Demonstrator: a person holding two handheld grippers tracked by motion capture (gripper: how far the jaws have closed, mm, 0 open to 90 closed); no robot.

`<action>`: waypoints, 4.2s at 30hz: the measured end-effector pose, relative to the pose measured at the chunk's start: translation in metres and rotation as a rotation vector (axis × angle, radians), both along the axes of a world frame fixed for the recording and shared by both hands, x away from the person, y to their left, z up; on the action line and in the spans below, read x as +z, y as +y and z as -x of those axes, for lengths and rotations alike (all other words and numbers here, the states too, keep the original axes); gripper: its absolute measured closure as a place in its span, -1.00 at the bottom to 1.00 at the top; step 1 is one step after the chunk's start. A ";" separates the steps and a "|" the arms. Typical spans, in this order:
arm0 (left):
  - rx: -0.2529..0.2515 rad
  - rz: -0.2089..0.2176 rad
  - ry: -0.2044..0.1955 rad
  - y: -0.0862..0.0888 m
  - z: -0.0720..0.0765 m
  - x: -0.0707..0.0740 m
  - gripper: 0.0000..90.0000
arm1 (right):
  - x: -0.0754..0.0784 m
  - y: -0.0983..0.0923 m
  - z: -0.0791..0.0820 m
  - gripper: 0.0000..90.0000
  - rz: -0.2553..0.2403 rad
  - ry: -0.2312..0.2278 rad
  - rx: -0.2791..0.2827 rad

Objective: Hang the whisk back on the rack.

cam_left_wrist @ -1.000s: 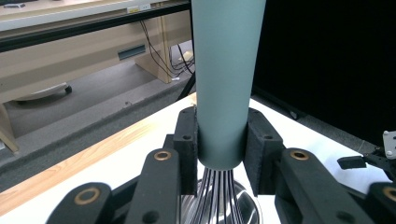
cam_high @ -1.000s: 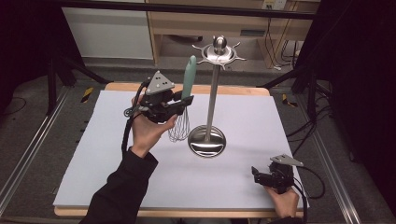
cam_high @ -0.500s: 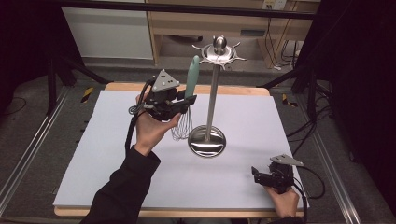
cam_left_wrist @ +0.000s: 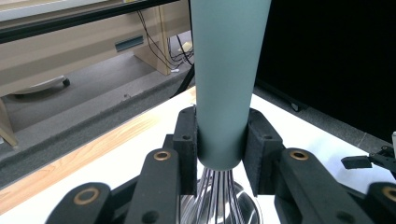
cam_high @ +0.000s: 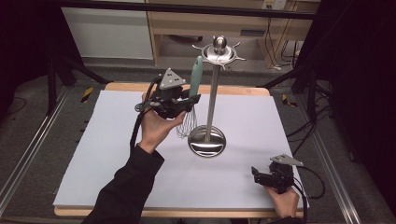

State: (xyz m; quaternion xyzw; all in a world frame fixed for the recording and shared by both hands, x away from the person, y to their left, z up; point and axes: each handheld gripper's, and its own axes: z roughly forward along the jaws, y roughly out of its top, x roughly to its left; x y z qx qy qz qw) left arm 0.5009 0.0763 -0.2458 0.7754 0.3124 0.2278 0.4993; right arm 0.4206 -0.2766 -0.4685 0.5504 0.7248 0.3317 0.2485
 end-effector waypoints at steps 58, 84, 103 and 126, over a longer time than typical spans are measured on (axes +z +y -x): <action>-0.004 0.053 -0.072 -0.006 -0.018 -0.038 0.18 | -0.002 0.001 0.000 -0.72 0.009 0.009 0.001; -0.041 0.046 -0.036 0.020 0.016 -0.072 -0.18 | -0.002 -0.003 0.001 -0.72 0.012 0.005 -0.003; -0.009 0.021 0.066 0.055 0.030 -0.133 -0.24 | -0.003 -0.001 0.002 -0.73 0.011 0.014 -0.012; 0.170 -0.029 0.175 0.138 0.047 -0.194 -0.35 | -0.006 -0.006 0.004 -0.73 0.064 0.019 -0.035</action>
